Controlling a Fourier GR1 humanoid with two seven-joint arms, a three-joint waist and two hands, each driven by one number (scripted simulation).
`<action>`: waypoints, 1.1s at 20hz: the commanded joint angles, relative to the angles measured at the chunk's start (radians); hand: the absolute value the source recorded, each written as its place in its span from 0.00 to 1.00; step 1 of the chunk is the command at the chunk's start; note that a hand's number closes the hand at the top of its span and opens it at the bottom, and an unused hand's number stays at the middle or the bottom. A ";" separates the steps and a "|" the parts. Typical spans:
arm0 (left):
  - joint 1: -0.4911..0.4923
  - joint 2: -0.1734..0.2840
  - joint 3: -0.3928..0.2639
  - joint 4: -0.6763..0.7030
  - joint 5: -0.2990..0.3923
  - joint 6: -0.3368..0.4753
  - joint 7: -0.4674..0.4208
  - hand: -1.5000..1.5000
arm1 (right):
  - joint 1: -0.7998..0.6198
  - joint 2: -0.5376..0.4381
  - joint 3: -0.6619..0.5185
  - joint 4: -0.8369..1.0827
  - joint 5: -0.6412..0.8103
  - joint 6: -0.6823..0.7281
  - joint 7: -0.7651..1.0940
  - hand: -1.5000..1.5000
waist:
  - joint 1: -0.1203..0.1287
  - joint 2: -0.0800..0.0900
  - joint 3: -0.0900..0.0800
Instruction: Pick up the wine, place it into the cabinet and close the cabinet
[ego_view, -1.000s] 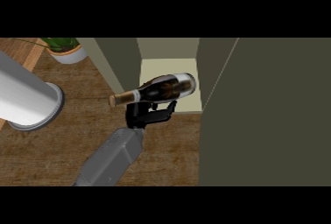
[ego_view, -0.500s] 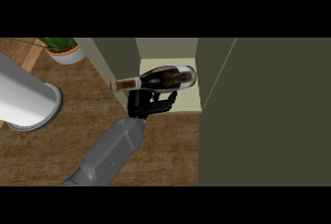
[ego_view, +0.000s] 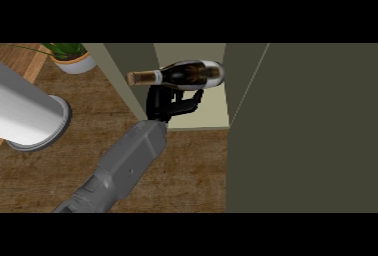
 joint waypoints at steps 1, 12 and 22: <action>-0.047 0.000 0.004 0.051 0.013 0.024 0.012 1.00 | -0.065 -0.032 -0.036 -0.026 -0.039 -0.026 0.072 0.00 | -0.004 0.001 0.000; -0.037 0.000 0.009 0.166 0.021 -0.026 -0.047 1.00 | -0.044 -0.024 -0.013 -0.063 -0.066 -0.026 0.095 0.00 | -0.012 0.004 -0.001; -0.056 0.022 0.077 0.217 0.020 -0.051 -0.215 0.00 | -0.035 -0.016 0.003 -0.008 -0.006 0.003 0.013 0.00 | 0.001 0.005 -0.001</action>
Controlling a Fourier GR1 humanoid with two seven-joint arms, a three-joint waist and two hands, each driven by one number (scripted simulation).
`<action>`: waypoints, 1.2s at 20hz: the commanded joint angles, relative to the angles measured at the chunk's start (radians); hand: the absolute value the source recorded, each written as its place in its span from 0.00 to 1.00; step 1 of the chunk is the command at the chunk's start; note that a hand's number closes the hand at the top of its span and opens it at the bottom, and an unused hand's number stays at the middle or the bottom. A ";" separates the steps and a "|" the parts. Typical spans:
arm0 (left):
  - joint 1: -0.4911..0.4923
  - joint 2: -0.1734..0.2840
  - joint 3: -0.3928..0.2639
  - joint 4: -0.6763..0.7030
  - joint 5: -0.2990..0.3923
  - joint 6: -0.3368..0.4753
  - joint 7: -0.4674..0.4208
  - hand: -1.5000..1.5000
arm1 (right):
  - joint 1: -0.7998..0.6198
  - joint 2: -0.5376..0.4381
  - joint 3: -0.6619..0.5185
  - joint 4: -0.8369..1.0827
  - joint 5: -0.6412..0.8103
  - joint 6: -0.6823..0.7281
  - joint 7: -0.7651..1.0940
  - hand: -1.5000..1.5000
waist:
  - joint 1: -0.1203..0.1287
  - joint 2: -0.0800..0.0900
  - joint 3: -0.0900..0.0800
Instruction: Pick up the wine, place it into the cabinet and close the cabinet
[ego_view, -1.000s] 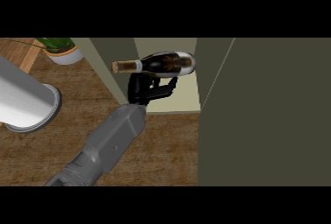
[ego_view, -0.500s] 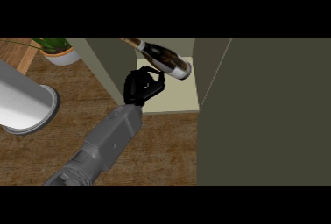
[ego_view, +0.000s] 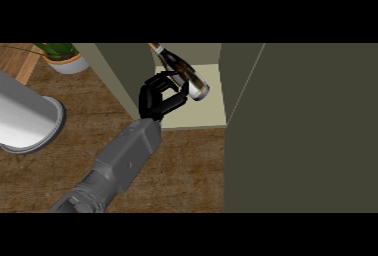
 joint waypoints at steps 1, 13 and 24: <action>0.036 0.002 0.015 0.012 -0.021 0.004 -0.106 0.00 | 0.018 0.032 0.049 -0.001 0.072 -0.020 -0.008 0.00 | 0.024 -0.012 0.006; 0.127 0.033 -0.031 -0.197 -0.071 0.065 -0.083 0.00 | -0.012 -0.045 -0.065 -0.013 -0.036 0.000 0.039 0.00 | 0.063 -0.028 0.008; 0.440 0.187 -0.243 -0.875 -0.197 0.182 0.182 0.00 | -0.019 0.022 0.073 -0.085 0.072 -0.072 0.113 0.00 | 0.080 -0.032 0.008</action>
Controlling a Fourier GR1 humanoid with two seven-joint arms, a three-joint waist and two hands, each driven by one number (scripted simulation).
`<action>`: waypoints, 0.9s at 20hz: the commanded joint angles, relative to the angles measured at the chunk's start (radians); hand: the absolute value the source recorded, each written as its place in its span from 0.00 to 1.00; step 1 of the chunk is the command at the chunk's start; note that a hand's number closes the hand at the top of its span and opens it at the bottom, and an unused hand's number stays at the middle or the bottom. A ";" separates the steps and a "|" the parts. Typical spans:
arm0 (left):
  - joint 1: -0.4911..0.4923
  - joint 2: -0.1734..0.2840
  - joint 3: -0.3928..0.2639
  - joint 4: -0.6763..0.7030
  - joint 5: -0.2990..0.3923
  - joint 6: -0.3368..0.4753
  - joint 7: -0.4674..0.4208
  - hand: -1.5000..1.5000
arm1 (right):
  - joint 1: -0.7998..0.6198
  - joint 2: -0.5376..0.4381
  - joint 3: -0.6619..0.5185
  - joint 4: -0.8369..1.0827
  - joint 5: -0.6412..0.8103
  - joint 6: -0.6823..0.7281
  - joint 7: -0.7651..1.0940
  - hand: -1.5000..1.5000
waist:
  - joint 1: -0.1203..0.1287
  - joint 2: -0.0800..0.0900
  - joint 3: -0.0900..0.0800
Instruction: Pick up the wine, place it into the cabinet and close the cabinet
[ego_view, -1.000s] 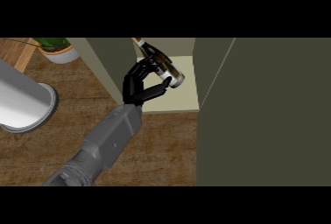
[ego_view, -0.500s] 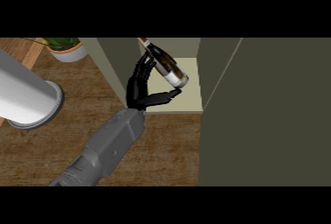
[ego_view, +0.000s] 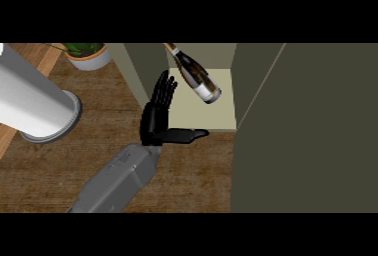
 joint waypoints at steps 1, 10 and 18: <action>0.141 0.123 -0.070 -0.287 -0.045 0.022 0.087 0.00 | 0.030 0.023 0.022 0.019 0.040 0.005 -0.045 0.00 | 0.006 -0.003 0.002; 0.352 0.270 -0.097 -0.850 -0.132 0.238 0.267 0.00 | 0.026 -0.019 -0.028 -0.003 -0.041 0.033 -0.018 0.00 | -0.012 0.004 0.002; 0.517 0.317 -0.134 -1.103 -0.234 0.328 0.331 0.00 | -0.009 -0.109 -0.002 -0.059 -0.032 0.098 0.067 1.00 | -0.012 0.004 0.002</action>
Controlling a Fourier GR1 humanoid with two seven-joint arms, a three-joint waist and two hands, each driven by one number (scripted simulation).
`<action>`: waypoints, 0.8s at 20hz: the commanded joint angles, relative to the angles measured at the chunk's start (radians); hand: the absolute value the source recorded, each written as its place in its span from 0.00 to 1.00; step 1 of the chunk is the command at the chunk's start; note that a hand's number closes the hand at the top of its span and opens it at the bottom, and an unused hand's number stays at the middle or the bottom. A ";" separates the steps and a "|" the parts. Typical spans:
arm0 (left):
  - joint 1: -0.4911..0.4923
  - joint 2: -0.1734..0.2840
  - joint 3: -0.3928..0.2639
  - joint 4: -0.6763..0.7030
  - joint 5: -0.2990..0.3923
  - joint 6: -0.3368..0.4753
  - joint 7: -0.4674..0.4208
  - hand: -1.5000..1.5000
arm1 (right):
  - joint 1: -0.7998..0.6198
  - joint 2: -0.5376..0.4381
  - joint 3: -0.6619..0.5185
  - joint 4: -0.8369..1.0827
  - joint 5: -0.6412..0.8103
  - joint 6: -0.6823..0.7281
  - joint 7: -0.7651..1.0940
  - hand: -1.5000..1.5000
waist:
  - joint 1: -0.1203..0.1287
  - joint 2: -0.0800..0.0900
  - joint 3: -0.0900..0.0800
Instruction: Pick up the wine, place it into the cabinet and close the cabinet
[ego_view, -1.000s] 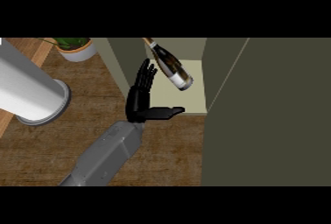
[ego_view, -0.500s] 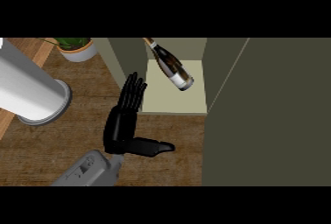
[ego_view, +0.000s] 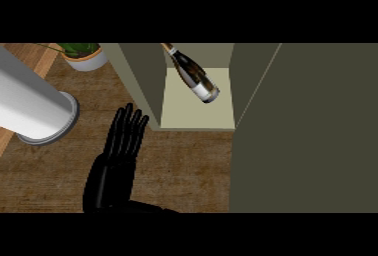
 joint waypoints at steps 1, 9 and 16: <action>0.119 0.043 -0.009 -0.109 -0.034 0.027 -0.009 0.00 | -0.010 -0.091 -0.031 0.017 -0.038 0.107 -0.017 1.00 | 0.002 0.001 0.000; 0.320 0.199 0.127 -0.270 -0.030 0.010 -0.048 0.00 | 0.124 -0.116 0.160 -0.078 -0.081 0.227 0.062 1.00 | 0.002 0.000 -0.001; 0.525 0.286 0.303 -0.349 0.090 -0.142 -0.114 0.00 | 0.185 -0.043 0.390 -0.181 -0.069 0.154 0.163 1.00 | 0.001 -0.002 -0.002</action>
